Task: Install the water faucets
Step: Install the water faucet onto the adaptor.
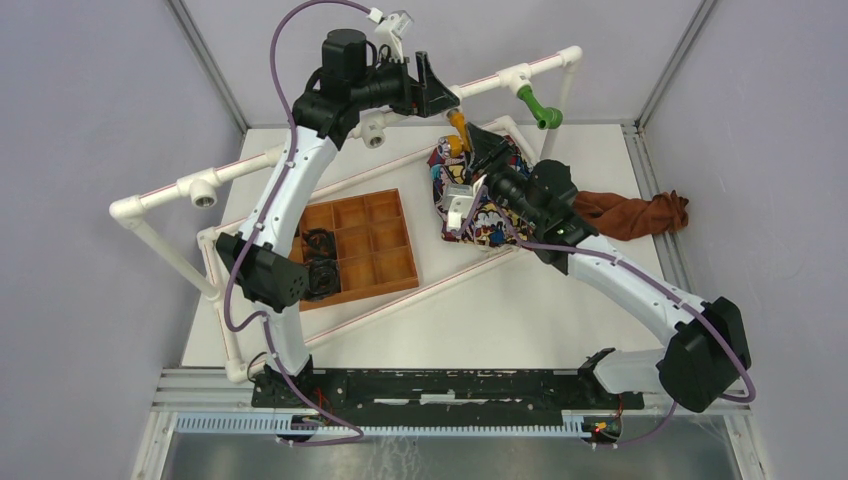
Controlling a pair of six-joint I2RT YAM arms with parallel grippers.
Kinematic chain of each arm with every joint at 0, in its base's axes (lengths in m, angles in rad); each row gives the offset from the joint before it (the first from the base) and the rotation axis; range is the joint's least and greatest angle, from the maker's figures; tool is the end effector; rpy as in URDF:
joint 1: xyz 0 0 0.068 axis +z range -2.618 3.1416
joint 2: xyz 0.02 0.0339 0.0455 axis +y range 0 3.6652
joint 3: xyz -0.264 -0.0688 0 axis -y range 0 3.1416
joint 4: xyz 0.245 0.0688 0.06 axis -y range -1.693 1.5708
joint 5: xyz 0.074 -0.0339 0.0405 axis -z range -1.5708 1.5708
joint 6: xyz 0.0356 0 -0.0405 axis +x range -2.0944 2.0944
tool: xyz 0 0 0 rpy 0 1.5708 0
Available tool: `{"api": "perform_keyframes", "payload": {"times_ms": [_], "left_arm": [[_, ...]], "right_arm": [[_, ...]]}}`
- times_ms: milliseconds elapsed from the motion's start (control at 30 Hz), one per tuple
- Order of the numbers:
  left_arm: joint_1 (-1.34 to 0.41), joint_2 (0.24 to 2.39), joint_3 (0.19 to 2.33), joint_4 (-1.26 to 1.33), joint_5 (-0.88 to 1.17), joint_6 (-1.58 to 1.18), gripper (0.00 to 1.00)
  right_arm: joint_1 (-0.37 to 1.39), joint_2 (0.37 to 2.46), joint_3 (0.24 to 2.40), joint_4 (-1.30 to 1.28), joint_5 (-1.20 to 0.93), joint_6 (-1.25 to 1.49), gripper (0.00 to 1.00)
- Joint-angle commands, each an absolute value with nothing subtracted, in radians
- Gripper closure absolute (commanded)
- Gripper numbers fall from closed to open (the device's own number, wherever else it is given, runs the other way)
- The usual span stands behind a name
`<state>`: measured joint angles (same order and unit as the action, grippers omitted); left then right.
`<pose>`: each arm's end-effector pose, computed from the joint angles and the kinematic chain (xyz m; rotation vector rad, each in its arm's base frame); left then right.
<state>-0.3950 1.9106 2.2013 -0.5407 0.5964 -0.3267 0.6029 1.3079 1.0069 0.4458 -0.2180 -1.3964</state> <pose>0.3853 -0.1823 0.4645 0.5053 1.8365 -1.0408 0.2516 0.1826 0.3688 -1.3070 0.6237 -0.4970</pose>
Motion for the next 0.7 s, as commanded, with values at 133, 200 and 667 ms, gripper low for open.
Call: {"api": "perform_keyframes", "payload": {"times_ms": [133,200,667], "left_arm": [[-0.377,1.962,2.169,-0.715,0.592,-0.28,0.12],[-0.378,1.962,2.169,-0.714,0.592,-0.278,0.12],[-0.377,1.946,2.164,-0.713,0.598,-0.274,0.12]], "right_arm": [[0.595,1.342,1.066,0.558,-0.217,-1.116,1.0],[0.594,1.348,1.076,0.568,-0.208,-1.071,1.0],[0.595,1.384,1.06,0.691,-0.147,-0.71,1.0]]}}
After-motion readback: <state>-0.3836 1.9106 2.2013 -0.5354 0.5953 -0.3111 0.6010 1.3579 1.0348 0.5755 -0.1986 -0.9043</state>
